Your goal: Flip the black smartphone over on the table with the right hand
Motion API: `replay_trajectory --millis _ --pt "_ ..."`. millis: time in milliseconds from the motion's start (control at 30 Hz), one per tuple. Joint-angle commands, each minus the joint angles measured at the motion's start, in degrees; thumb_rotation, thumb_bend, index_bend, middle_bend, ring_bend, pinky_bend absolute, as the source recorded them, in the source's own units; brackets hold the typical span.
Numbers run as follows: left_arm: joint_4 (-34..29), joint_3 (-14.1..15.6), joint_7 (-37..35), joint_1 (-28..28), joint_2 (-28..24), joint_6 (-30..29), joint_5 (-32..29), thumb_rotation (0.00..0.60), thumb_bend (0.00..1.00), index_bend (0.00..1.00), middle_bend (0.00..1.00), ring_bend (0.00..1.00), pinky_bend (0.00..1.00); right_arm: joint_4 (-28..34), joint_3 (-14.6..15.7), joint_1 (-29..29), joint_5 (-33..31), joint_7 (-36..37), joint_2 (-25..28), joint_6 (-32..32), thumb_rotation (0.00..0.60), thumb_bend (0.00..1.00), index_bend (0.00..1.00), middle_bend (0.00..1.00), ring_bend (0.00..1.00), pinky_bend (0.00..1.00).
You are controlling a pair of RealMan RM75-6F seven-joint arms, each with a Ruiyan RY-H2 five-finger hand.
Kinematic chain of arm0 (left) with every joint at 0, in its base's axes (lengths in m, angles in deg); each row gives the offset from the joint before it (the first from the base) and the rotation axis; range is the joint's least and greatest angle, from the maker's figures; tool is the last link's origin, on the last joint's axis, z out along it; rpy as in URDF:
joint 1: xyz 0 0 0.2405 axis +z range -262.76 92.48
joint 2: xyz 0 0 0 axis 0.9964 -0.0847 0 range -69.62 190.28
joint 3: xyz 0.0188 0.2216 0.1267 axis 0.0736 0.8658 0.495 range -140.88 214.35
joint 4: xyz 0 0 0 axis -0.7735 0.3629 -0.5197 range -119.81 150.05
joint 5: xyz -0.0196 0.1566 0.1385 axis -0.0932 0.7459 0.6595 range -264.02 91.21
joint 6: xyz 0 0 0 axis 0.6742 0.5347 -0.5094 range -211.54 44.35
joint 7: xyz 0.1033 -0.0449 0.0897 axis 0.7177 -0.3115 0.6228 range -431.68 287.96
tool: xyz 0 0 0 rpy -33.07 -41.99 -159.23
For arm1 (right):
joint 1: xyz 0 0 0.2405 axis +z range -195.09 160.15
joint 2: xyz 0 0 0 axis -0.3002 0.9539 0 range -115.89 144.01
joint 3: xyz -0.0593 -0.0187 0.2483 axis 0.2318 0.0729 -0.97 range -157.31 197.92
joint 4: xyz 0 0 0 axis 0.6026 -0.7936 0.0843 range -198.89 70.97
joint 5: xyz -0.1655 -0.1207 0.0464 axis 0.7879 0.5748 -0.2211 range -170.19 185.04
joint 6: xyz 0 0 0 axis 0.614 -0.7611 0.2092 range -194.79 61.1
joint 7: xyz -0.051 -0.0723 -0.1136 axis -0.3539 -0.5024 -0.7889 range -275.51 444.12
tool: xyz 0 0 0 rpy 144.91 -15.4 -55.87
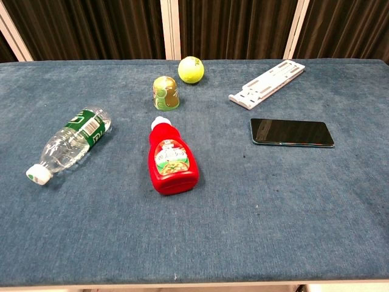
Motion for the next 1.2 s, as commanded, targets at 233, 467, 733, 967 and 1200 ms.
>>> replay_trajectory --millis 233,467,733,967,1200 --pt "0.39 -0.33 -0.31 -0.24 0.38 0.18 0.13 0.6 0.12 0.08 0.13 0.05 0.0 0.06 -2.1 3.23 -1.88 2.13 -2.62 3.72 0.6 0.21 0.13 0.1 0.0 0.08" --pt "0.43 -0.44 -0.27 -0.41 0.6 0.36 0.28 0.6 0.12 0.08 0.13 0.05 0.0 1.05 -5.43 11.45 -10.44 -5.49 -6.69 16.58 0.6 0.21 0.2 0.05 0.0 0.07" --pt "0.66 -0.65 -0.24 -0.95 0.93 1.49 -0.19 0.6 0.12 0.08 0.13 0.05 0.0 -3.57 -8.22 21.0 -22.47 -12.58 -15.46 29.04 0.6 0.21 0.33 0.0 0.0 0.02" --pt "1.28 -0.72 -0.44 -1.2 1.06 2.28 -0.74 0.6 0.12 0.08 0.13 0.05 0.0 -9.92 -9.12 26.26 -28.74 -16.02 -22.23 32.5 0.6 0.21 0.36 0.0 0.0 0.02" --pt "1.87 -0.71 -0.8 -1.08 1.04 2.6 -1.31 0.6 0.12 0.08 0.13 0.05 0.0 -14.73 -9.53 28.99 -31.89 -16.2 -25.8 33.79 0.6 0.21 0.36 0.0 0.0 0.02"
